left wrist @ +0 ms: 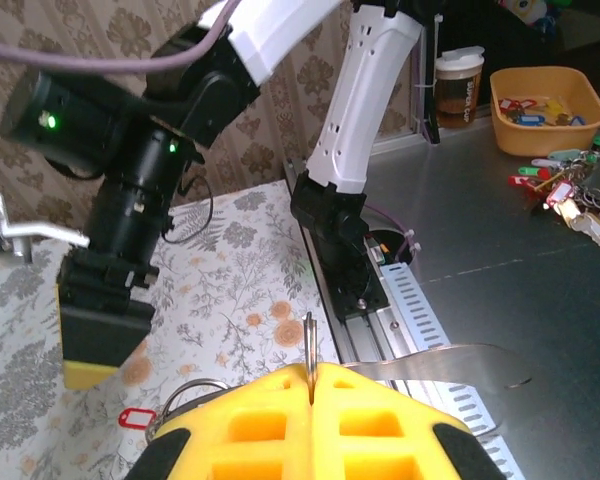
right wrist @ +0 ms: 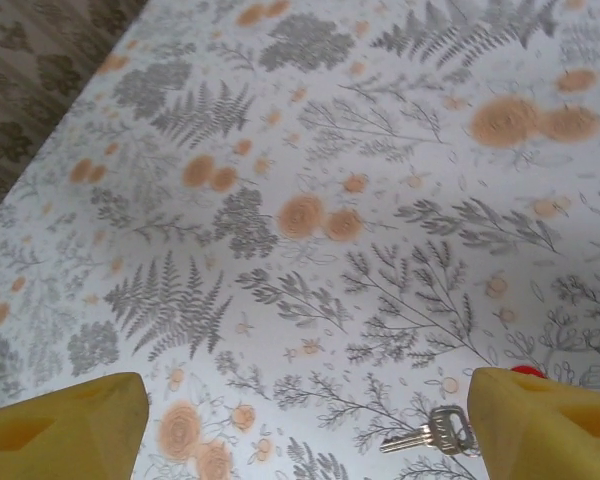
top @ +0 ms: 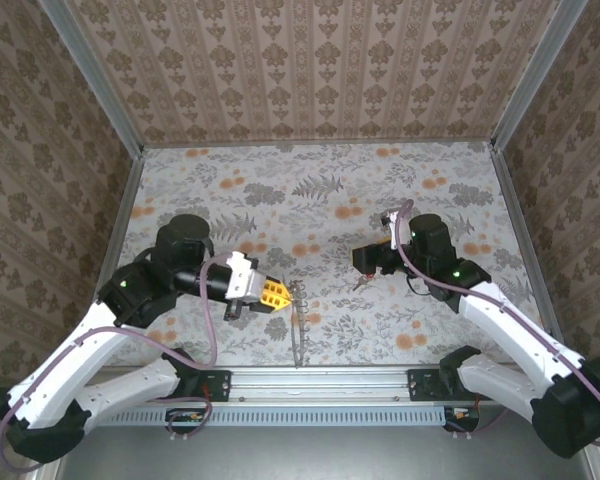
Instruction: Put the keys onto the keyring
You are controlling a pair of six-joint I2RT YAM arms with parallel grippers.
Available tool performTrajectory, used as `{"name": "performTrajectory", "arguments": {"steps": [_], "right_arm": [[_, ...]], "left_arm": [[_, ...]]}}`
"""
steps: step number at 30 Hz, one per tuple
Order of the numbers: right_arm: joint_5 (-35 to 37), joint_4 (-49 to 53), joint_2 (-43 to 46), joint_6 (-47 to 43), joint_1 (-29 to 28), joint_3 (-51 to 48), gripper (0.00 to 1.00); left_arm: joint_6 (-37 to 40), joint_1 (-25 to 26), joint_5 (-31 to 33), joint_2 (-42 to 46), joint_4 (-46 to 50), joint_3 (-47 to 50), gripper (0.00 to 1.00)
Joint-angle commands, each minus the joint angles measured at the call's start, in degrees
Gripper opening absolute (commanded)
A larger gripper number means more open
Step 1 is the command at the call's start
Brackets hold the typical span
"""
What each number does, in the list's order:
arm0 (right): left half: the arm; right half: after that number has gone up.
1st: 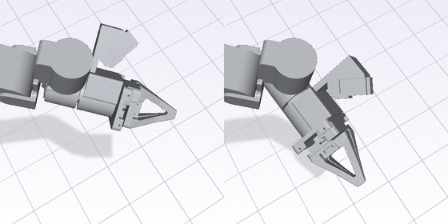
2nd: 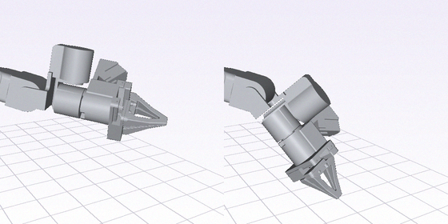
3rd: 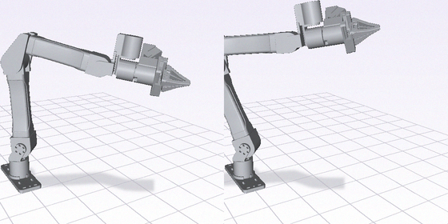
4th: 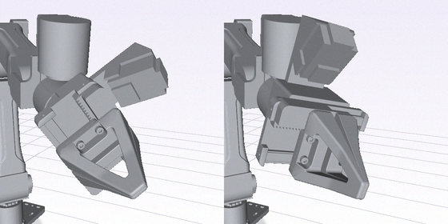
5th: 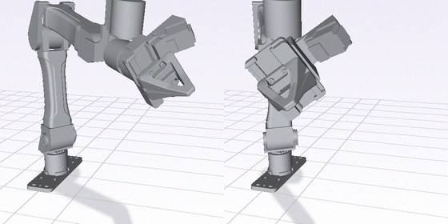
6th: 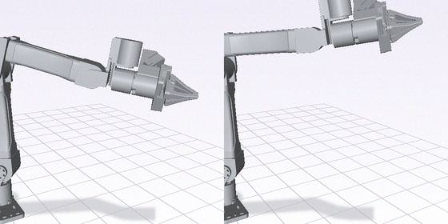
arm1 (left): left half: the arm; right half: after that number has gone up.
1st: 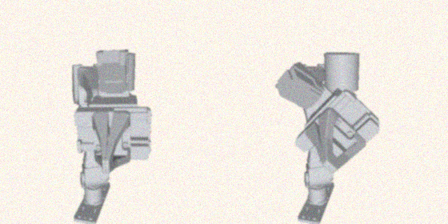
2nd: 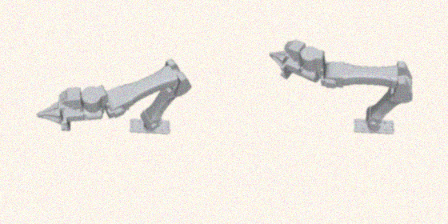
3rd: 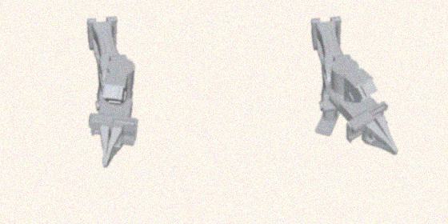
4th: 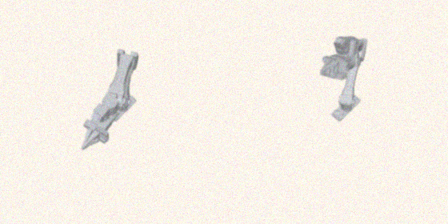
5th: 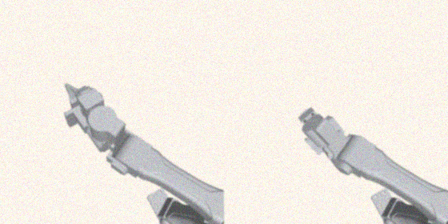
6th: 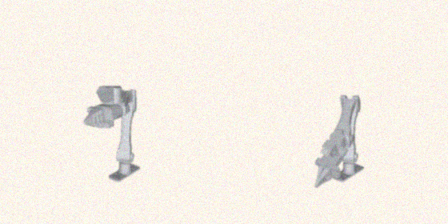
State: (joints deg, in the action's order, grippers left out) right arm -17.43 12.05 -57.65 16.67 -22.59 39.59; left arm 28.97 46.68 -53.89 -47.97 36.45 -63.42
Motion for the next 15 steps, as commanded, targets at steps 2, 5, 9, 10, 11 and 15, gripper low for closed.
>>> {"name": "performTrajectory", "arguments": {"steps": [2, 5, 9, 10, 11, 15], "right_arm": [[-4.7, -2.4, -2.3, 4.4, 2.9, 0.2, 0.99], [-5.2, -3.8, -4.1, 5.0, 4.0, -0.3, 1.00], [-4.5, -1.7, -9.3, 4.0, 4.7, 2.2, 1.00], [-4.3, -1.5, -10.8, 4.1, 4.9, 2.8, 1.00], [-4.3, -1.1, -12.4, 4.2, 5.0, 3.3, 1.00], [-4.8, -2.2, -15.8, 5.7, 5.2, 3.9, 1.00]], "left_arm": [[1.7, -4.6, -11.8, 0.9, -3.8, -0.3, 0.00], [2.0, -5.4, -14.4, 1.2, -3.8, -0.4, 0.00], [2.9, -6.3, -15.9, 1.6, -3.1, -0.7, 0.00], [3.0, -6.4, -16.4, 1.7, -3.1, -0.7, 0.00], [3.0, -6.5, -16.7, 1.9, -3.1, -0.7, 0.00], [3.2, -6.7, -16.9, 3.1, -2.9, -0.7, 0.00]]}}
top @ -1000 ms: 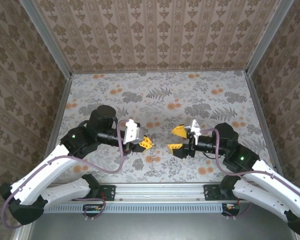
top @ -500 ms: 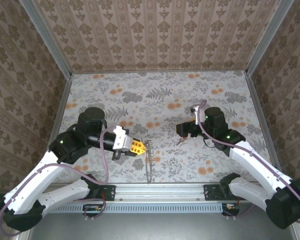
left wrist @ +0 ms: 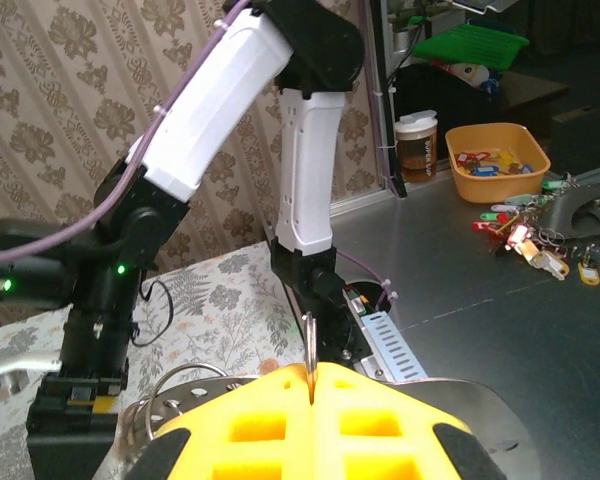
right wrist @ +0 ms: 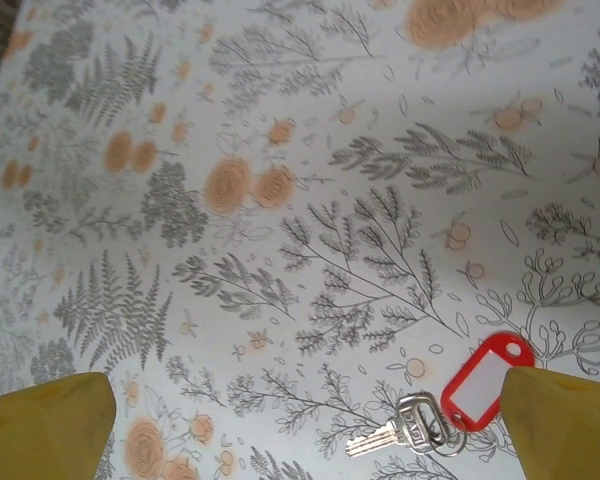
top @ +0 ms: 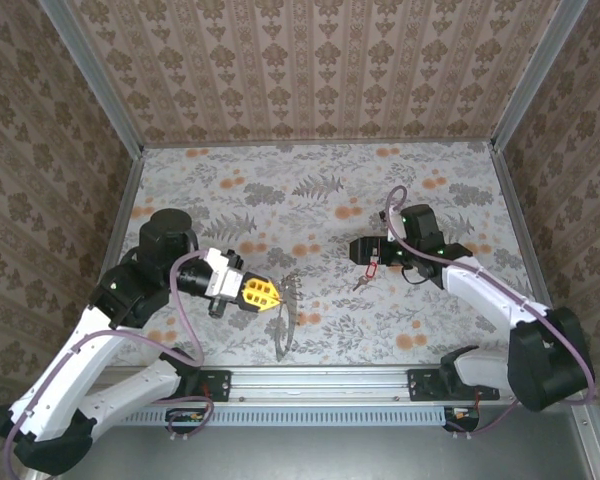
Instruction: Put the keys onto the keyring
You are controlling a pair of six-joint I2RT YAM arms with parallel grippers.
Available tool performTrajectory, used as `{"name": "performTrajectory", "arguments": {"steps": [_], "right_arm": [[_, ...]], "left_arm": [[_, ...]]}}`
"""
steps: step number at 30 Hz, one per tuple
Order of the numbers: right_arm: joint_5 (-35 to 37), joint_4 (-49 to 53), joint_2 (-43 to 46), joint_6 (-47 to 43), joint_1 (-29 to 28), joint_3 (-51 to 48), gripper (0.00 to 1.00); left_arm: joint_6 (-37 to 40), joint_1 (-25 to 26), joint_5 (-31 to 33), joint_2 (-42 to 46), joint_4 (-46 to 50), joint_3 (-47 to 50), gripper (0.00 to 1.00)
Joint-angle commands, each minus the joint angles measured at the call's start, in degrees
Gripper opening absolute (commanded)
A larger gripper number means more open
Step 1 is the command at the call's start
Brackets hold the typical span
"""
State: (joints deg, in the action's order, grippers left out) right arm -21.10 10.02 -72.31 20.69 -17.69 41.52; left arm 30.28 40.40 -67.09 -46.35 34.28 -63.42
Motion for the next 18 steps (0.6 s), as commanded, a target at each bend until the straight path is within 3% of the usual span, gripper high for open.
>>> {"name": "performTrajectory", "arguments": {"steps": [1, 18], "right_arm": [[-1.1, -0.4, -1.3, 1.7, 0.3, 2.0, 1.00], [-0.3, 0.0, -2.5, 2.4, 1.0, 0.0, 0.99]], "left_arm": [[2.1, -0.5, -3.8, 1.7, -0.5, -0.7, 0.00], [2.0, -1.8, -8.7, 4.3, -1.5, -0.8, 0.00]]}}
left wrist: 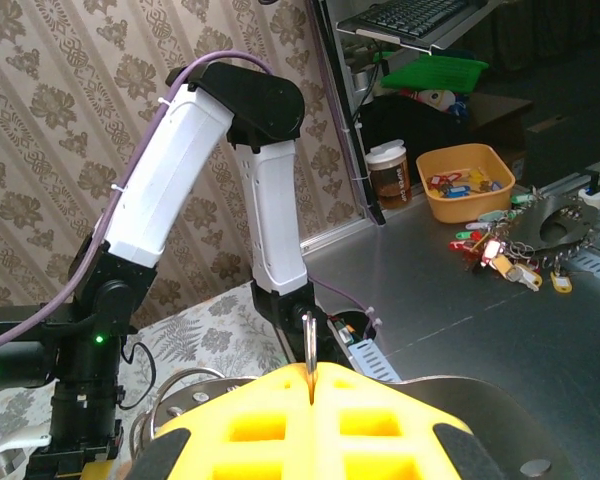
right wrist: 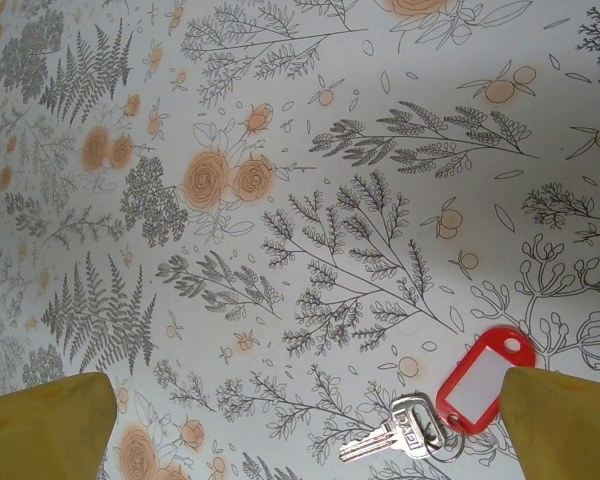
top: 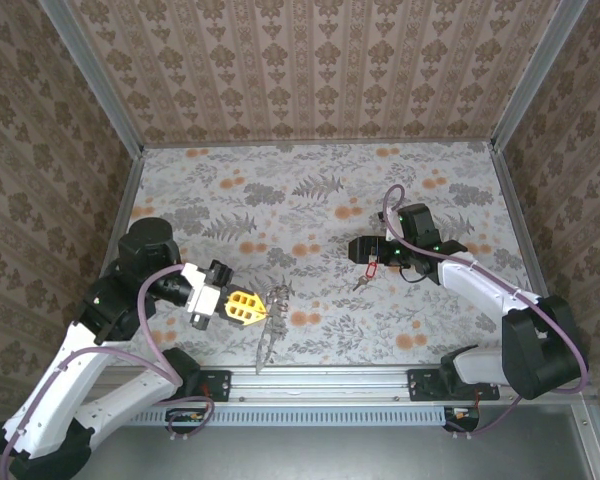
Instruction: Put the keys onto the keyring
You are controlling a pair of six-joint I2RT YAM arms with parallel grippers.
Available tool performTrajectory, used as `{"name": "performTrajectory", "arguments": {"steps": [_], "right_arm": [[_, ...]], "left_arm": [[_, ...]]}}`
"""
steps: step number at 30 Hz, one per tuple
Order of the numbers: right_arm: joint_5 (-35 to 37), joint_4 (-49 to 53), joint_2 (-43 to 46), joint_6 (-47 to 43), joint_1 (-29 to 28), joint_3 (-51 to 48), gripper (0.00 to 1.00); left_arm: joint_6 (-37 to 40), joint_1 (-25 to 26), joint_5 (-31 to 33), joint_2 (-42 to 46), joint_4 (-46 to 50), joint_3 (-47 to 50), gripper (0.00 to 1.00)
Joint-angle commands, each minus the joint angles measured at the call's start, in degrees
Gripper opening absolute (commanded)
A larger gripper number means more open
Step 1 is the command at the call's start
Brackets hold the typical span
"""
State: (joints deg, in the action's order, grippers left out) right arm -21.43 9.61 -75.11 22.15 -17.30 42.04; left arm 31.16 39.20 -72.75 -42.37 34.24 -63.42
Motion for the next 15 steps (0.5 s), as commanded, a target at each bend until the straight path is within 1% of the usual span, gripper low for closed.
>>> {"name": "performTrajectory", "arguments": {"steps": [1, 8, 15], "right_arm": [[0.1, 0.7, 0.4, 0.9, 0.7, -0.6, 0.99], [0.1, 1.4, 0.8, 0.9, 0.9, -1.3, 0.99], [0.7, 1.8, 3.2, 1.3, 0.9, -3.0, 0.99]], "left_arm": [[0.9, -0.6, -3.2, 0.4, -1.6, -0.8, 0.00], [0.5, -0.8, -3.8, 0.8, -2.3, -0.6, 0.00], [-0.4, -0.8, -4.5, 1.4, -3.6, -0.2, 0.00]]}}
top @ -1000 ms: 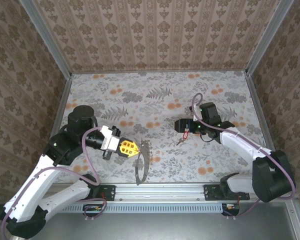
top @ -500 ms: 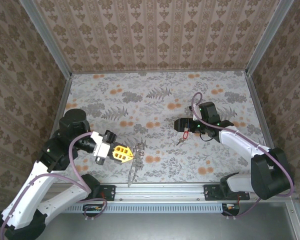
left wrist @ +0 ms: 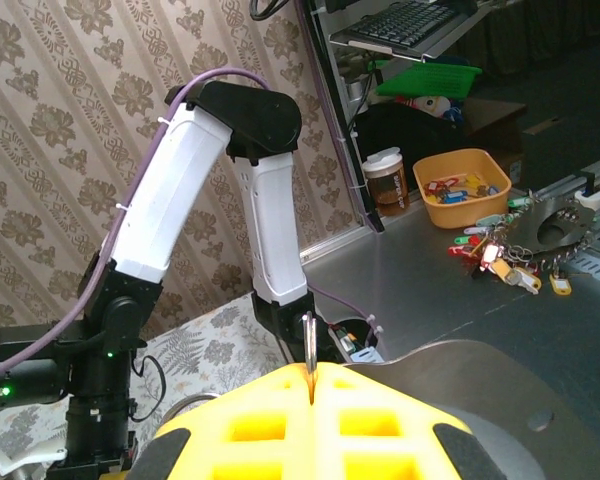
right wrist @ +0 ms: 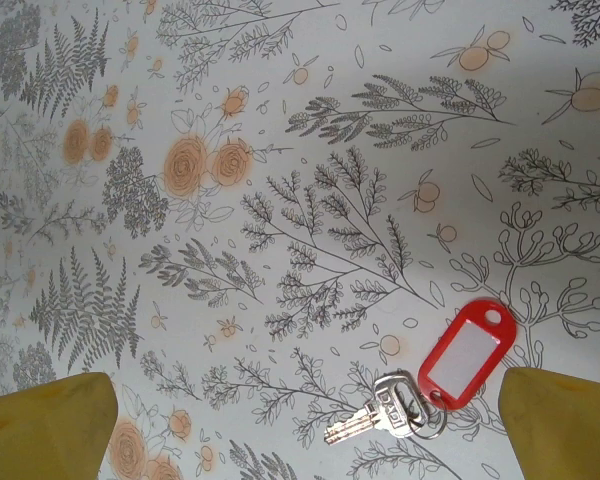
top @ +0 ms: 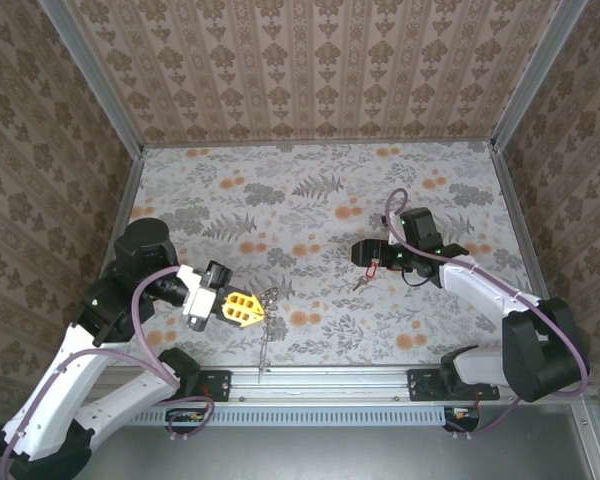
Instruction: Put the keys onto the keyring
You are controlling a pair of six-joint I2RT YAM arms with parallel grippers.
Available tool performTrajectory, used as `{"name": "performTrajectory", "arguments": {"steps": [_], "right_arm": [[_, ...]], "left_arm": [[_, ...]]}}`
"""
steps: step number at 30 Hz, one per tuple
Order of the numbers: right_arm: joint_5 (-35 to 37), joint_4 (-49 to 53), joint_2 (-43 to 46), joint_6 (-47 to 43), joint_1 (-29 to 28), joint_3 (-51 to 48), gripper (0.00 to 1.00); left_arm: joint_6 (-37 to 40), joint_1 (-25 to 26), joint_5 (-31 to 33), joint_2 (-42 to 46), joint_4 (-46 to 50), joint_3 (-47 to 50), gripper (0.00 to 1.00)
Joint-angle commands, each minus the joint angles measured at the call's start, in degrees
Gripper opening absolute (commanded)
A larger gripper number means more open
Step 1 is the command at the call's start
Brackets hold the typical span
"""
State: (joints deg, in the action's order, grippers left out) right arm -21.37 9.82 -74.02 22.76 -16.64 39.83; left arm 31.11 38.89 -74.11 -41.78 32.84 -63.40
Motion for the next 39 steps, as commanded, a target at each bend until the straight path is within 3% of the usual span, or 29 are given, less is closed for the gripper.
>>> {"name": "performTrajectory", "arguments": {"steps": [1, 27, 39], "right_arm": [[0.8, 1.7, 2.6, 0.6, 0.3, -1.1, 0.99], [-3.1, 1.9, 2.9, -0.4, 0.4, -4.7, 0.96], [-3.3, 2.3, 3.7, -0.6, 0.4, -5.6, 0.93]], "left_arm": [[-0.3, -0.5, -3.1, 0.8, -2.3, -0.1, 0.00], [-2.2, -0.5, -3.2, 1.2, -5.0, 0.8, 0.00], [-5.4, -0.3, 2.9, -1.0, -7.3, 1.1, 0.00]]}}
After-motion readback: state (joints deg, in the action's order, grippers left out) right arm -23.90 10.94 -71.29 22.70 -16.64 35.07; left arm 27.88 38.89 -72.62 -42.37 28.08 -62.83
